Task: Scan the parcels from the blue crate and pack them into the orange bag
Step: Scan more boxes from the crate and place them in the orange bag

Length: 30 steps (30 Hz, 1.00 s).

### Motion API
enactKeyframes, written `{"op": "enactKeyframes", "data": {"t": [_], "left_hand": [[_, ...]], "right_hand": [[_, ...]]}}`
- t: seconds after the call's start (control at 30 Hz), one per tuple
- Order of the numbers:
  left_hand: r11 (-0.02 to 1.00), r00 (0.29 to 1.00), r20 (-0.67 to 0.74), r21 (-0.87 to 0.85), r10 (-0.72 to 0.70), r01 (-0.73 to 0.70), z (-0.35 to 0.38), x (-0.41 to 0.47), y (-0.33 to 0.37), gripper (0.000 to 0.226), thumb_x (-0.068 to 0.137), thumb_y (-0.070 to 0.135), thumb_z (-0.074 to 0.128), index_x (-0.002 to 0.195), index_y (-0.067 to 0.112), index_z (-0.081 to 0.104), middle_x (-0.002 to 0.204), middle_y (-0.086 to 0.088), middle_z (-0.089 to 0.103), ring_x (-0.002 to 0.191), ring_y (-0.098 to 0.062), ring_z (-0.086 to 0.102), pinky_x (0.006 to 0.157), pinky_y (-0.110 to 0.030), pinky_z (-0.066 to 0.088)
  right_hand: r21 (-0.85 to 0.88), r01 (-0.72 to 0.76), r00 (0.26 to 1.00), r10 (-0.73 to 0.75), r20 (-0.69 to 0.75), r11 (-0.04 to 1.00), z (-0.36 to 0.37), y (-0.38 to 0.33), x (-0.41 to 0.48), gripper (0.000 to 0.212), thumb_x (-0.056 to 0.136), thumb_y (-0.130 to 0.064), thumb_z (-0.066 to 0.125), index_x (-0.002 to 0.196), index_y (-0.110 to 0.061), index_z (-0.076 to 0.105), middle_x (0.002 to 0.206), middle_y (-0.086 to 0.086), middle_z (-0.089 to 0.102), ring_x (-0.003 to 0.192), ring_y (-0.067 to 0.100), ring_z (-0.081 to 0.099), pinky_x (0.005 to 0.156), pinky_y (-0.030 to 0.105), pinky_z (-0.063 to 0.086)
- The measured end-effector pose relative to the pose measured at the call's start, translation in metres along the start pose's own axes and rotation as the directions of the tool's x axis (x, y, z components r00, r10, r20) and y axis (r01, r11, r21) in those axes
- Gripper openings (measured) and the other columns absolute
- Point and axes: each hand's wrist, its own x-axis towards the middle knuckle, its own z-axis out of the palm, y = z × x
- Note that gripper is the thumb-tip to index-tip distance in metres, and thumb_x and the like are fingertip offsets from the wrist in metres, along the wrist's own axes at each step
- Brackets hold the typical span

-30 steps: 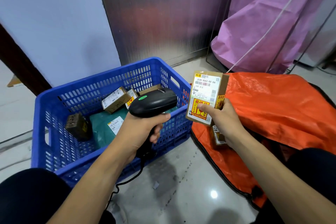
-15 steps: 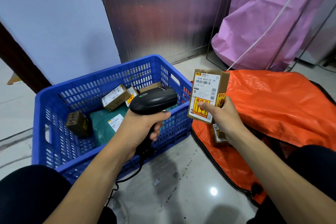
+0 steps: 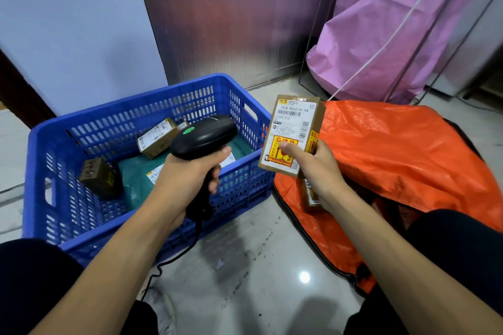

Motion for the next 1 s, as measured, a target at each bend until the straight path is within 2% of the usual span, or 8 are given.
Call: {"op": "enactKeyframes", "data": {"t": [0.2,0.33,0.43,0.57,0.63,0.73,0.83,1.0], "left_hand": [[0.999,0.997,-0.070,-0.034,0.034,-0.037,-0.005,0.002,0.000,0.010,0.092,0.019,0.076,0.088,0.014,0.069,0.061,-0.001,0.059,0.046,-0.016,0.048,0.049,-0.027,0.045],[0.998,0.997,-0.059,-0.040,0.048,-0.050,-0.007,0.008,-0.001,0.008,0.093,0.020,0.074,0.088,0.017,0.068,0.065,-0.001,0.059,0.045,-0.014,0.050,0.044,-0.021,0.046],[0.999,0.999,-0.025,-0.020,0.030,-0.031,-0.008,0.016,-0.004,0.013,0.090,0.027,0.077,0.087,0.018,0.069,0.065,0.001,0.061,0.045,-0.013,0.052,0.046,-0.021,0.047],[0.998,0.997,0.033,-0.001,-0.069,0.069,-0.005,0.024,-0.002,0.042,0.065,0.051,0.085,0.088,0.020,0.068,0.067,0.006,0.062,0.044,-0.011,0.054,0.044,-0.020,0.046],[0.997,0.997,0.039,-0.002,-0.074,0.074,-0.001,0.029,-0.006,0.035,0.071,0.046,0.085,0.087,0.020,0.069,0.067,0.006,0.062,0.044,-0.011,0.053,0.045,-0.020,0.047],[0.996,0.993,0.067,0.004,-0.092,0.092,0.007,0.030,-0.011,0.028,0.081,0.042,0.082,0.090,0.019,0.069,0.065,0.007,0.061,0.044,-0.010,0.053,0.048,-0.022,0.051],[0.993,0.988,0.096,-0.007,-0.120,0.121,0.015,0.033,-0.013,0.053,0.063,0.058,0.086,0.093,0.019,0.068,0.067,0.005,0.065,0.047,-0.011,0.058,0.050,-0.021,0.055],[0.987,0.971,0.179,0.011,-0.161,0.161,0.042,0.037,-0.024,0.045,0.073,0.054,0.072,0.094,0.014,0.069,0.073,-0.006,0.072,0.052,-0.015,0.066,0.053,-0.023,0.059]], "right_hand": [[-0.060,-0.006,1.000,0.006,-0.014,0.998,-0.019,0.009,-0.005,0.041,0.086,-0.031,0.081,0.122,-0.024,0.063,0.107,-0.010,0.078,0.091,0.005,0.076,0.082,0.027,0.059],[-0.128,-0.045,0.992,0.030,-0.122,0.991,-0.044,0.016,-0.006,0.055,0.070,-0.052,0.083,0.117,-0.032,0.060,0.108,-0.012,0.077,0.098,0.011,0.075,0.097,0.045,0.057],[-0.163,-0.063,0.982,0.031,-0.188,0.985,-0.061,0.019,-0.010,0.054,0.074,-0.051,0.079,0.117,-0.030,0.054,0.109,-0.012,0.074,0.098,0.012,0.073,0.096,0.046,0.057],[-0.211,-0.089,0.968,0.034,-0.249,0.973,-0.081,0.023,-0.012,0.053,0.083,-0.046,0.075,0.123,-0.026,0.047,0.107,-0.013,0.070,0.096,0.013,0.071,0.090,0.047,0.059],[-0.248,-0.121,0.969,0.059,-0.241,0.961,-0.092,0.027,-0.012,0.054,0.082,-0.044,0.073,0.124,-0.026,0.044,0.107,-0.012,0.069,0.096,0.015,0.071,0.087,0.048,0.060],[-0.390,-0.202,0.973,0.140,-0.182,0.898,-0.106,0.038,-0.015,0.054,0.080,-0.039,0.074,0.123,-0.022,0.045,0.112,-0.005,0.069,0.099,0.017,0.068,0.092,0.047,0.056],[-0.501,-0.245,0.969,0.191,-0.157,0.830,-0.116,0.055,-0.018,0.054,0.079,-0.035,0.080,0.120,-0.018,0.049,0.111,-0.003,0.069,0.100,0.018,0.067,0.094,0.044,0.055],[-0.634,-0.279,0.959,0.237,-0.153,0.721,-0.135,0.068,-0.019,0.057,0.076,-0.049,0.083,0.116,-0.021,0.054,0.104,-0.006,0.067,0.094,0.015,0.068,0.086,0.042,0.058]]}}
